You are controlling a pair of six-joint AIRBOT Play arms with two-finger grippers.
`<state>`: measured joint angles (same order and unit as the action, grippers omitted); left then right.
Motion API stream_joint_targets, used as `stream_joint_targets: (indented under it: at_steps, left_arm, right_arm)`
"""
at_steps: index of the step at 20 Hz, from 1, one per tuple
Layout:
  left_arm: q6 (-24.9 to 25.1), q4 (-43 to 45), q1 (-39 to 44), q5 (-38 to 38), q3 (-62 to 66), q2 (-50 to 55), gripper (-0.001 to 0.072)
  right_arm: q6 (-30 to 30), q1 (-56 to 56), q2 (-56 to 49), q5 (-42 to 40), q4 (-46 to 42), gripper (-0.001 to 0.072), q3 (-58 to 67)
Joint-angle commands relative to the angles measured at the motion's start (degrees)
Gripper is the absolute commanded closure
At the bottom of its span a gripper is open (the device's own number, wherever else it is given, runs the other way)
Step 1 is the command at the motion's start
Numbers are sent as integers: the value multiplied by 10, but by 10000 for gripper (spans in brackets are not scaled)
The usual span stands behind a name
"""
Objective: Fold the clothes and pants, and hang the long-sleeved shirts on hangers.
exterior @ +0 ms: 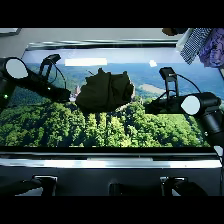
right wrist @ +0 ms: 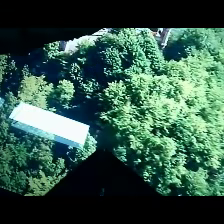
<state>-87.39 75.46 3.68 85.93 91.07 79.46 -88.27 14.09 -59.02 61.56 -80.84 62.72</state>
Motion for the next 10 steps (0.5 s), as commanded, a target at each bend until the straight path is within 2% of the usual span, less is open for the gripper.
stream_joint_targets:
  at_steps: [1,10]
  left_arm:
    - [0,0,0,0,0,0,693]
    - [0,0,0,-26,0,3,693]
  right_arm:
    - [0,0,0,0,0,679,1]
    - [0,0,0,-1,0,680,1]
